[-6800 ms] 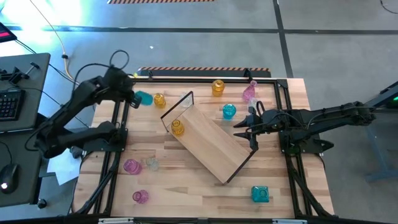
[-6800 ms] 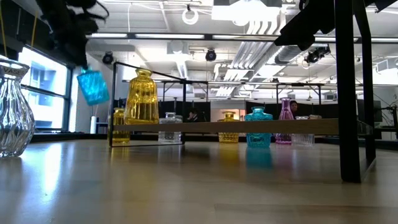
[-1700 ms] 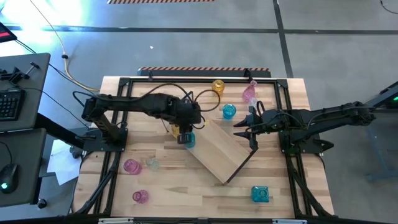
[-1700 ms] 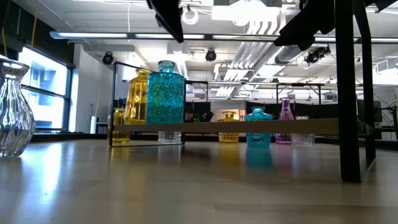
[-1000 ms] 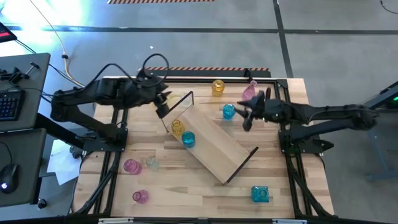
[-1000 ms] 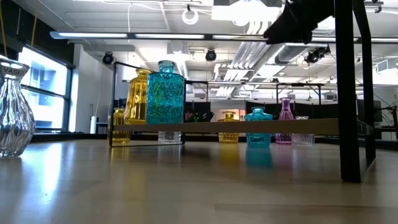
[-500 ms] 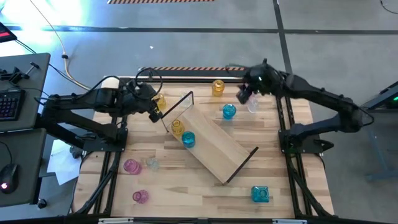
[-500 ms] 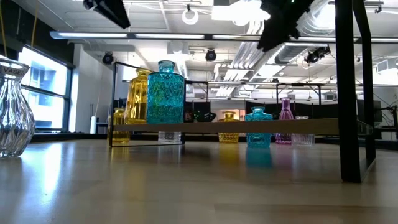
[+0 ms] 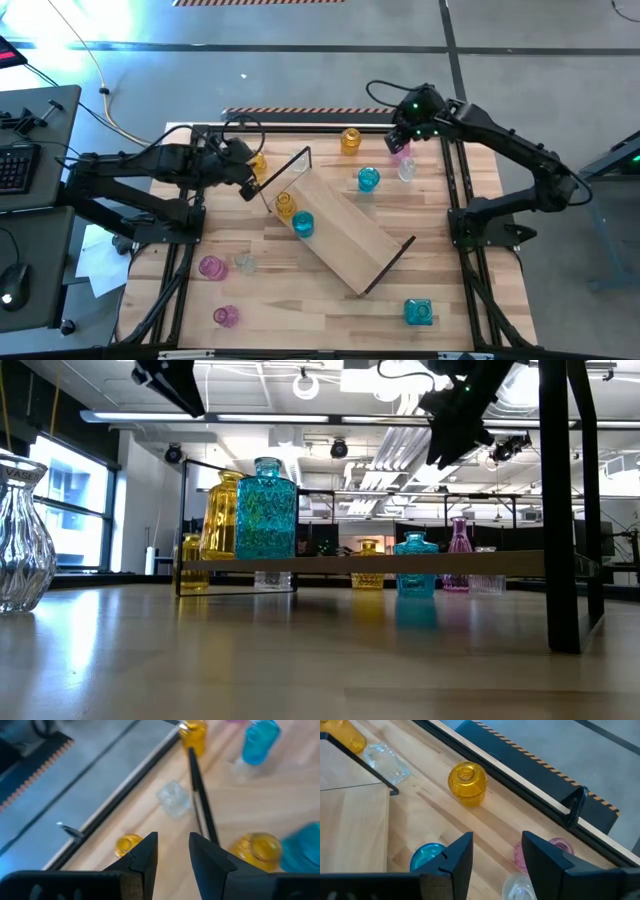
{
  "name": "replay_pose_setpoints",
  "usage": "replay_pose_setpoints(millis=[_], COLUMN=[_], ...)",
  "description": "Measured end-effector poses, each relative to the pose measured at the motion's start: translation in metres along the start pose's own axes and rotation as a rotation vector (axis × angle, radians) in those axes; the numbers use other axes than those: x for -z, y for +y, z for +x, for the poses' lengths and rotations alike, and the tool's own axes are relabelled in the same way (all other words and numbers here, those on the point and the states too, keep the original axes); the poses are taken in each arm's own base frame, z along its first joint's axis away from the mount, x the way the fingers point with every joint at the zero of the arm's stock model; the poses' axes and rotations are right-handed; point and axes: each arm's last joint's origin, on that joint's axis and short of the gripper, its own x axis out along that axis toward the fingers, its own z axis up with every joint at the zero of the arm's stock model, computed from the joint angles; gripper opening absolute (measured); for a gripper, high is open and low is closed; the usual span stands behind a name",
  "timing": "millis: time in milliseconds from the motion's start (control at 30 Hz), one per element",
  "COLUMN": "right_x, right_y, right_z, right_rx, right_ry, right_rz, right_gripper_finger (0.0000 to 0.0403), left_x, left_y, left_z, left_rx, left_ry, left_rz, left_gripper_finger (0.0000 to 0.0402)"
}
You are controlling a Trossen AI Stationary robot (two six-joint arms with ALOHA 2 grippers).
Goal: Sort vases onto shelf
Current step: Put the top right pink crystal vase on the shelf
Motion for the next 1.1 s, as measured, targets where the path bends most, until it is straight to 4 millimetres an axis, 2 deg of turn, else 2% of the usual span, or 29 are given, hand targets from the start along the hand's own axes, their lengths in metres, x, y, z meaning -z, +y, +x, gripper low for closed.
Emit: replay_pose_setpoints(millis=[333,1100], right_x=[0.003,0.0049], right_y=[-0.0016,-0.0018], right_z=[0.0,-0.0001], right_rx=[0.01,0.016], right_ry=[0.033,0.051], right_rz=[0.026,-0.054], right_gripper_finger=[0.0156,0.0156], left_x=[0.0005,0.0006], left_y=[-0.0063,-0.0064], left_z=[0.0038,0.0038], left_rx=[0.097,0.099], left_ry=[0.054,0.056], left_rz=[0.005,0.006], left_gripper_finger=[0.0104,0.0104])
